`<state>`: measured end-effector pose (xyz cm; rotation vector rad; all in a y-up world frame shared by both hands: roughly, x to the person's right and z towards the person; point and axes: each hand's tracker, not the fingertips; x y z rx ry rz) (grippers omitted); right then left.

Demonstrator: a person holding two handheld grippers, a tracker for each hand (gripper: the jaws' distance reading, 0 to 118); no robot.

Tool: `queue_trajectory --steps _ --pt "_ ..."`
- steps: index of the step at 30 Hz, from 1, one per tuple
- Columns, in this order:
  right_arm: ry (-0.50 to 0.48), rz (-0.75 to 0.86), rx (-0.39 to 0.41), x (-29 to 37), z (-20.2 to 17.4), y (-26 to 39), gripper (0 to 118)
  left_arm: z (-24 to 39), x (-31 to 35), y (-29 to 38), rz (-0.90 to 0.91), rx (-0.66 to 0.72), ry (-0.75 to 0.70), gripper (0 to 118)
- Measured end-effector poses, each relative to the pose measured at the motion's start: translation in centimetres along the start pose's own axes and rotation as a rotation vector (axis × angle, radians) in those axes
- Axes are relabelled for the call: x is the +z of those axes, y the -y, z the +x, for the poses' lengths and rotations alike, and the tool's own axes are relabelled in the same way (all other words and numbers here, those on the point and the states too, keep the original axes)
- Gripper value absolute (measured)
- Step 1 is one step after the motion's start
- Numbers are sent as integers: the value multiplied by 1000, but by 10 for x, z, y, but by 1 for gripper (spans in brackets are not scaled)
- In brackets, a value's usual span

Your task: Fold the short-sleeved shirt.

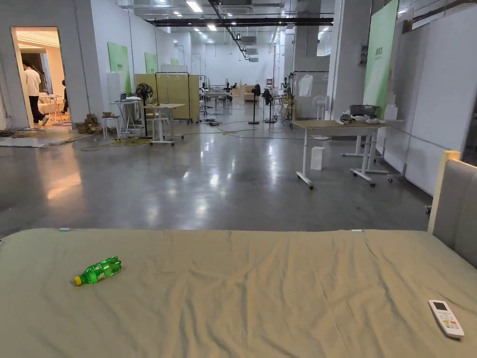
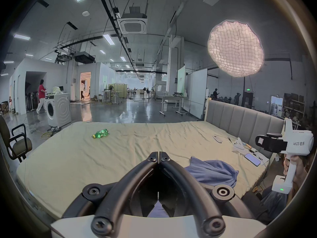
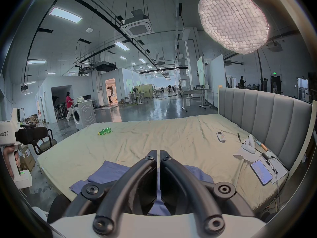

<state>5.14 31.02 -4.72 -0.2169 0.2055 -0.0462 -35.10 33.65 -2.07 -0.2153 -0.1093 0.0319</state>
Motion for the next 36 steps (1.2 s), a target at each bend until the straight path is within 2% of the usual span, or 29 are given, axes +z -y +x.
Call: queue_trajectory --steps 10,14,17,18,21,22,24,26,29,31,36 --pt "13 -71 -5 -13 8 13 0 -14 -43 13 -103 -4 3 0" --pt "48 -108 28 -23 10 24 0 -24 -80 24 -153 4 -8 0" --pt "44 -144 15 -33 15 32 0 -44 -124 40 -216 60 31 4" --pt "41 -153 8 -35 18 35 0 -51 -140 45 -257 81 70 20" --pt "36 -174 16 -38 23 43 0 -76 -193 64 -357 193 115 86" --pt "42 -181 25 -39 24 46 0 -81 -210 69 -408 215 104 91" --pt "51 -203 26 -41 29 52 0 -89 -246 81 -474 224 96 91" --pt "58 -245 0 -46 34 58 0 -94 -277 96 -548 294 22 91" --pt "70 -268 11 -43 37 63 0 -110 -326 123 -686 361 -22 91" --pt "76 -287 2 -40 40 65 0 -112 -348 136 -735 339 -66 91" --pt "102 -327 -9 -37 49 77 0 -112 -368 150 -757 399 -75 83"
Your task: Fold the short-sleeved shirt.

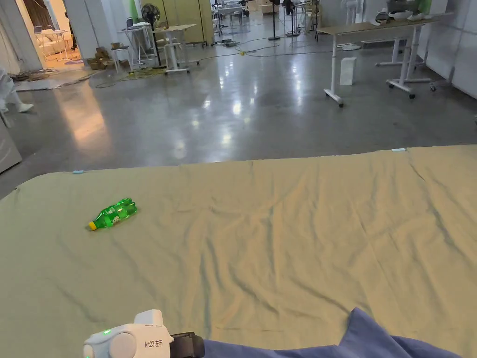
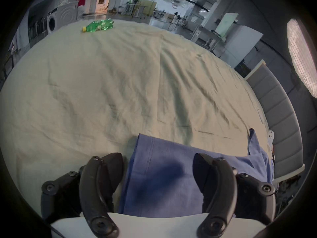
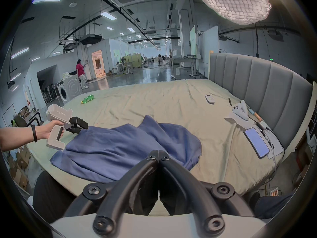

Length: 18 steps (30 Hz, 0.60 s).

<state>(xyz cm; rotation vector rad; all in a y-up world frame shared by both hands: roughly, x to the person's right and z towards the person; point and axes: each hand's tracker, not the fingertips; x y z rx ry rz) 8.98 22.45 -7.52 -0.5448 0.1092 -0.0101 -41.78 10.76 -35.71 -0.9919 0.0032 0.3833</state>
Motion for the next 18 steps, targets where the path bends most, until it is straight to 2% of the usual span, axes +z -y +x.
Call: queue_trajectory --steps 1,2,3,4,5,7,12,16,17,18 --pt "7 -7 1 -1 1 1 0 0 -8 -1 15 -39 -28 78" --pt "10 -12 -2 -2 3 2 0 6 -8 0 27 -97 -68 66" --pt "9 -17 -8 -3 4 2 0 11 -9 1 16 -174 -114 40" --pt "5 -22 -19 -5 6 3 0 14 -12 3 -3 -235 -137 20" --pt "2 -27 -32 -7 7 4 0 29 -6 16 -20 -270 -131 15" --pt "-4 -34 -53 -10 10 6 0 37 -7 22 -23 -266 -126 11" --pt "0 -35 -64 -16 13 3 0 44 -18 24 -44 -326 -149 10" --pt "-14 -23 -90 -27 21 -2 0 37 -9 30 5 -293 -85 10" --pt "-18 -21 -89 -34 24 -6 2 24 -11 33 23 -272 -62 10" --pt "-21 -16 -82 -41 27 -10 13 20 -11 33 23 -250 -46 10"
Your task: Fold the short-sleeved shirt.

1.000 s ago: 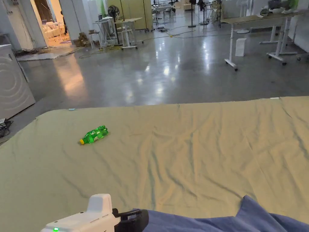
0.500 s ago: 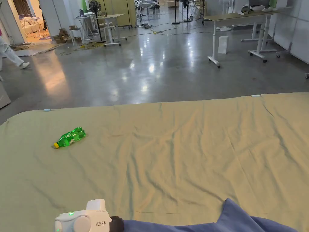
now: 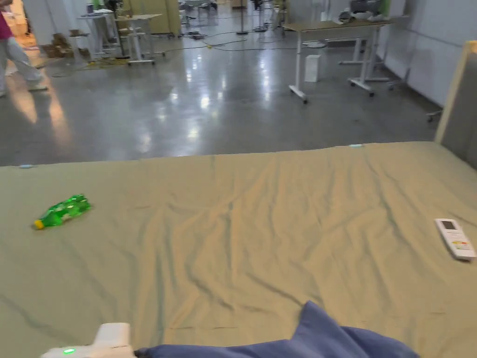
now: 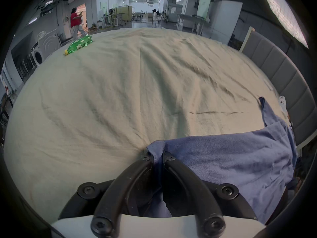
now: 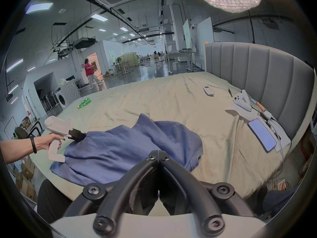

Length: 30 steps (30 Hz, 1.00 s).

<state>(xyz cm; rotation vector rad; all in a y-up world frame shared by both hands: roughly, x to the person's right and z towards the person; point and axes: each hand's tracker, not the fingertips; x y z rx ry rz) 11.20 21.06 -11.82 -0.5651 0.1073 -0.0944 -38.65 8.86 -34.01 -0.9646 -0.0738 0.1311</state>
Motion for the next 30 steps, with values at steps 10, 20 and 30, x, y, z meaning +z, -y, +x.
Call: queue_trajectory --steps 10,20,30 --pt "-53 -312 141 -192 49 -102 87 -6 -7 -30 -135 50 21 9" --pt "-49 -600 431 -308 42 -75 49 -1 -8 -38 -162 -11 19 9" --pt "-59 -492 387 -277 36 -78 1 16 13 -24 -83 -119 -33 6"
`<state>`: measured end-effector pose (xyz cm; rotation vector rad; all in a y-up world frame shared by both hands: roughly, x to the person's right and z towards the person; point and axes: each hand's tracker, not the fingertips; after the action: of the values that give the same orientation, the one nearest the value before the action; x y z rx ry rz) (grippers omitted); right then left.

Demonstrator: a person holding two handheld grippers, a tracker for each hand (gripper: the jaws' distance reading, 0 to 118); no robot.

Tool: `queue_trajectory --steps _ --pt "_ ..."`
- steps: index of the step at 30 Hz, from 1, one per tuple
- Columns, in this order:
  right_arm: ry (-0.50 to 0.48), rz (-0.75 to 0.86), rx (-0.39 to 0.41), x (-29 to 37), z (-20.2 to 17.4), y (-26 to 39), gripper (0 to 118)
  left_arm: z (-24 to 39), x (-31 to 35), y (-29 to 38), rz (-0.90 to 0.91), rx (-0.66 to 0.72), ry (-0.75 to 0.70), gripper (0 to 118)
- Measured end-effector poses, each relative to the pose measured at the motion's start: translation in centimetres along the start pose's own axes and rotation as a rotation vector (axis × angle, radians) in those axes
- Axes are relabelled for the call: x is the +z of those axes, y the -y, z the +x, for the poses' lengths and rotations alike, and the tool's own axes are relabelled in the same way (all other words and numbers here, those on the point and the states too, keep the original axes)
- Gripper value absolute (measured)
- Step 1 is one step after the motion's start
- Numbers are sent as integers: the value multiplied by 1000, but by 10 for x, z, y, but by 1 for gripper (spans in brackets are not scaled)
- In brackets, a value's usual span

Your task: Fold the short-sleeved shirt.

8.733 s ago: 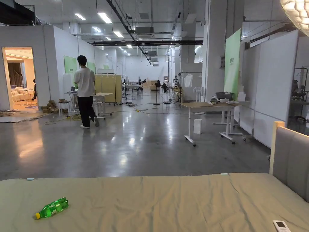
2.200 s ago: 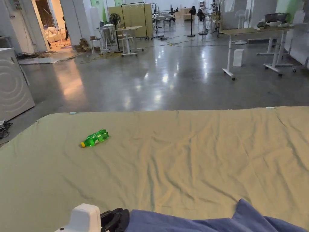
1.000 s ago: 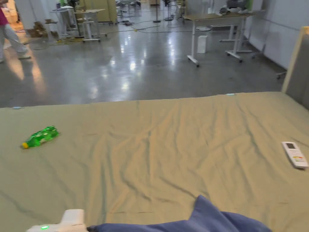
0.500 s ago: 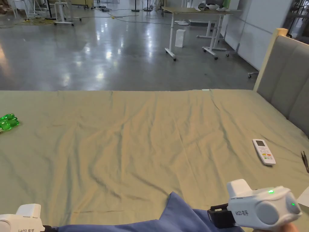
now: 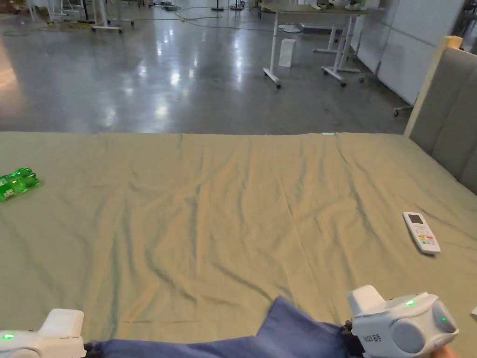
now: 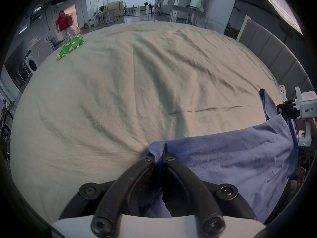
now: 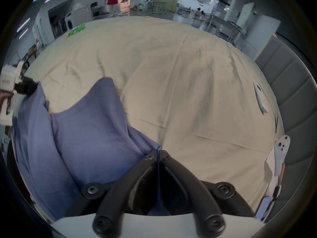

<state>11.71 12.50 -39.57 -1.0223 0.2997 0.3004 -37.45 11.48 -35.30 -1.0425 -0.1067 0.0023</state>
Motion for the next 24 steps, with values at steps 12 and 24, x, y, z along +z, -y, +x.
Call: queue_trajectory --steps 12,24 --pt "69 538 -134 221 12 42 1 -13 225 24 478 -34 106 6" --pt "199 979 -128 428 3 -1 1 -16 431 4 863 -28 22 6"
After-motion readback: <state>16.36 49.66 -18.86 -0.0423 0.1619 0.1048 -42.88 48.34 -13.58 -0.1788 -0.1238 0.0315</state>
